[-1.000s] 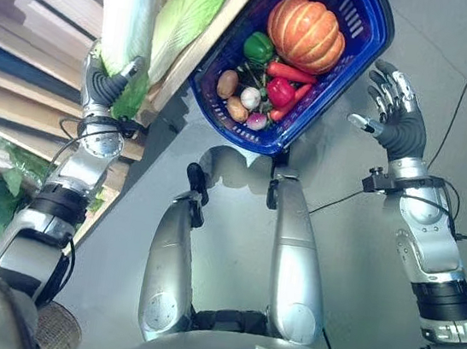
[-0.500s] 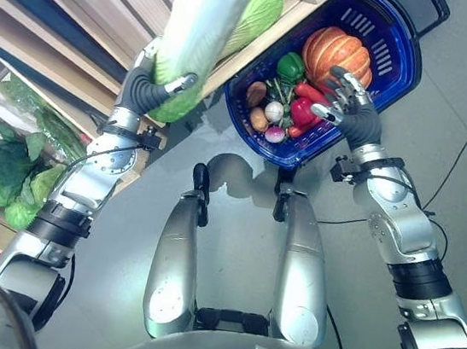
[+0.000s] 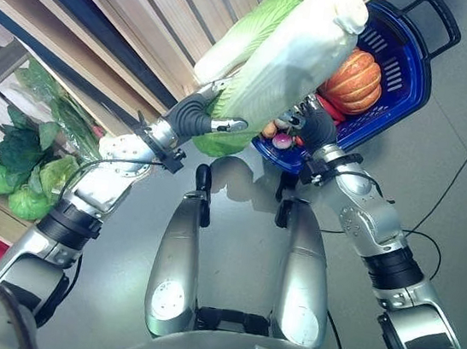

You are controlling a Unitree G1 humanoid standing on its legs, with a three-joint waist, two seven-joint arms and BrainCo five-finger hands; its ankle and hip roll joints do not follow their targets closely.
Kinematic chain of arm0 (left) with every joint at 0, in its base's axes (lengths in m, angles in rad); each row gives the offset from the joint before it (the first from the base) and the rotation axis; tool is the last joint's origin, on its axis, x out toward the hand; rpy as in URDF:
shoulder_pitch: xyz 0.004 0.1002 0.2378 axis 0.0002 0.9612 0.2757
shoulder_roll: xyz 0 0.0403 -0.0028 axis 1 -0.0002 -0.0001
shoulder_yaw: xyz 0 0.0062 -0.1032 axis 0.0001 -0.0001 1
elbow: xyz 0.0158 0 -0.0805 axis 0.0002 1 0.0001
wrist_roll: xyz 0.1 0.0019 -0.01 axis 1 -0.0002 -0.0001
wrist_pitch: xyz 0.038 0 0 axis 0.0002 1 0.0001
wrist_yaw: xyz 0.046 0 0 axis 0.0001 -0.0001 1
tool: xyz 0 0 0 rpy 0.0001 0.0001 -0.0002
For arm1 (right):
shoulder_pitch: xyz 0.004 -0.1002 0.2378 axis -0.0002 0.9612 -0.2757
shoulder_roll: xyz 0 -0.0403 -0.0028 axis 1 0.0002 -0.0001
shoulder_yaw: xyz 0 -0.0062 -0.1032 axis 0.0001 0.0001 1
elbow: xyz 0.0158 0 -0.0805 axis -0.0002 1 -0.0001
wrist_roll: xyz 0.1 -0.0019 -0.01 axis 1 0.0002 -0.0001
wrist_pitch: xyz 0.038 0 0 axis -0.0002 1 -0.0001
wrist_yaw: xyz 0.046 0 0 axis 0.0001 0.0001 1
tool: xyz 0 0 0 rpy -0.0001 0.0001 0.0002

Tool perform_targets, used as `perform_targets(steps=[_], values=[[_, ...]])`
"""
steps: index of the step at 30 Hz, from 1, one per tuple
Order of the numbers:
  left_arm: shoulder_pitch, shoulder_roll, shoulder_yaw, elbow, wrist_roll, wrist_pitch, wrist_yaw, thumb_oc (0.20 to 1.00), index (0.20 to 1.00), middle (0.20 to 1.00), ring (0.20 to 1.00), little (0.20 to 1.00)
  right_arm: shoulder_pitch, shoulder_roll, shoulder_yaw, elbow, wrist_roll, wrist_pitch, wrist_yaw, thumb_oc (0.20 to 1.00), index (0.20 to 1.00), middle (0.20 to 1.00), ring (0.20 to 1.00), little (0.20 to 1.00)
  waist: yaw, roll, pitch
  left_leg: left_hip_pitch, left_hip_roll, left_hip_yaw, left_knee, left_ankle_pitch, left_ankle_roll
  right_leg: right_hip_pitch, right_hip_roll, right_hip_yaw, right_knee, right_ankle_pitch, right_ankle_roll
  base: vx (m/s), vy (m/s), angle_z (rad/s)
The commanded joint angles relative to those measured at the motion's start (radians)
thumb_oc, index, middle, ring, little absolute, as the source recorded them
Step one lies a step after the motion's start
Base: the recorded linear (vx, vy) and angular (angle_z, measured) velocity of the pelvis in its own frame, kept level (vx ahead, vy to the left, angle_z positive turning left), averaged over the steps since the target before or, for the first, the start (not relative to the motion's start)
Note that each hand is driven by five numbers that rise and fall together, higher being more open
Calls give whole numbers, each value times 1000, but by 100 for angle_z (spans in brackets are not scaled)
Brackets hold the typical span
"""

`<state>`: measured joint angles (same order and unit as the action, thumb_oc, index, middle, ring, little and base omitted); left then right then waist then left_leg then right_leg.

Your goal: Pick up fruits and vegetables into the basket

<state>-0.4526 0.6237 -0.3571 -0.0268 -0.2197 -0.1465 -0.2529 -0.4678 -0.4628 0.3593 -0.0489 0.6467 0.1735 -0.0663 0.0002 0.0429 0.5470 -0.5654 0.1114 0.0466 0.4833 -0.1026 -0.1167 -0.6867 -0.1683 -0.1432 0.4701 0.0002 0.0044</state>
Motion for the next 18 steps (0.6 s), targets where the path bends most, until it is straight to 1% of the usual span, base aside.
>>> perform_targets(steps=[1, 2, 3, 4, 5, 9, 11, 12, 13, 14, 15, 17, 18], values=[[-13, -8, -78, -207, -42, 36, -141, 200, 200, 200, 200, 200, -72, 31, 60, -82, 9, -35, 4, 1000, 1000, 1000, 1000, 1000, 1, 4, -27, -15, -81, 92, -63, 25, 108, 75, -12, -20, -32, -57, 80, 0, 0, 0], [-12, -7, -84, -210, -49, 57, -156, 200, 200, 200, 200, 200, -76, 28, 64, -84, 9, -34, 7, 1000, 1000, 1000, 1000, 1000, 1, 5, -27, -14, -82, 92, -64, 25, 108, 77, -12, -21, -34, -57, 80, 0, 0, 0], [-12, -5, -96, -213, -67, 102, -175, 200, 200, 200, 200, 200, -81, 26, 74, -88, 8, -34, 6, 1000, 1000, 1000, 1000, 1000, 1, 6, -27, -12, -83, 92, -67, 27, 108, 80, -13, -22, -36, -57, 80, 0, 0, 0], [-12, -4, -100, -217, -71, 117, -182, 200, 200, 200, 200, 200, -83, 25, 78, -90, 8, -33, 4, 1000, 1000, 1000, 1000, 1000, 1, 7, -27, -11, -83, 92, -68, 27, 107, 80, -13, -22, -37, -56, 80, 0, 0, 0], [-10, -2, -111, -223, -74, 151, -191, 200, 200, 200, 200, 200, -88, 20, 85, -98, 8, -32, 1, 1000, 1000, 1000, 1000, 1000, 1, 8, -27, -11, -83, 92, -69, 28, 107, 81, -14, -22, -39, -55, 81, 0, 0, 0], [-4, 13, -140, -223, -59, 196, -228, 200, 200, 200, 200, 200, -103, 10, 106, -111, 10, -35, -9, 1000, 1000, 1000, 1000, 1000, 3, 13, -27, -10, -85, 92, -72, 28, 108, 83, -18, -26, -43, -54, 81, -5, 2, 2], [0, 16, -151, -230, -73, 246, -256, 200, 200, 200, 200, 200, -113, 5, 116, -114, 9, -24, -23, 1000, 1000, 1000, 1000, 1000, 4, 15, -27, -5, -85, 94, -77, 30, 108, 86, -19, -27, -47, -53, 81, 0, 0, 0], [2, 19, -158, -237, -77, 285, -284, 200, 200, 200, 200, 200, -119, 1, 126, -116, 10, -20, -15, 1000, 1000, 1000, 1000, 1000, 5, 17, -27, -3, -85, 95, -79, 30, 108, 89, -20, -28, -49, -53, 80, 0, 0, 0], [2, 19, -158, -237, -77, 285, -284, 200, 200, 200, 200, 200, -119, 1, 126, -116, 10, -20, -15, 1000, 1000, 1000, 1000, 1000, 5, 17, -27, -3, -85, 94, -79, 30, 108, 89, -20, -28, -49, -53, 80, 0, 0, 0], [3, 18, -169, -238, -71, 325, -319, 200, 200, 200, 200, 200, -127, -3, 139, -125, -1, -11, 9, 1000, 1000, 1000, 1000, 1000, 4, 18, -27, 0, -84, 96, -82, 30, 108, 92, -20, -28, -52, -53, 80, 0, 0, 0], [2, 18, -178, -239, -63, 341, -336, 200, 200, 200, 200, 200, -131, -5, 149, -135, -4, -3, 31, 1000, 1000, 1000, 1000, 1000, 3, 19, -27, 1, -85, 97, -84, 31, 107, 93, -20, -28, -54, -53, 80, 0, 0, 0], [-7, 19, -198, -241, -44, 354, -342, 200, 200, 200, 200, 200, -139, -11, 171, -158, 9, 20, 76, 1000, 1000, 1000, 1000, 1000, 1, 19, -27, 7, -84, 97, -88, 32, 107, 99, -21, -28, -60, -52, 80, 0, 0, 0], [-12, 25, -208, -242, -23, 338, -337, 200, 200, 200, 200, 200, -145, -17, 185, -172, 27, 31, 110, 1000, 1000, 1000, 1000, 1000, 1, 18, -27, 11, -84, 97, -90, 32, 107, 103, -23, -29, -62, -51, 81, 0, 0, 0]])
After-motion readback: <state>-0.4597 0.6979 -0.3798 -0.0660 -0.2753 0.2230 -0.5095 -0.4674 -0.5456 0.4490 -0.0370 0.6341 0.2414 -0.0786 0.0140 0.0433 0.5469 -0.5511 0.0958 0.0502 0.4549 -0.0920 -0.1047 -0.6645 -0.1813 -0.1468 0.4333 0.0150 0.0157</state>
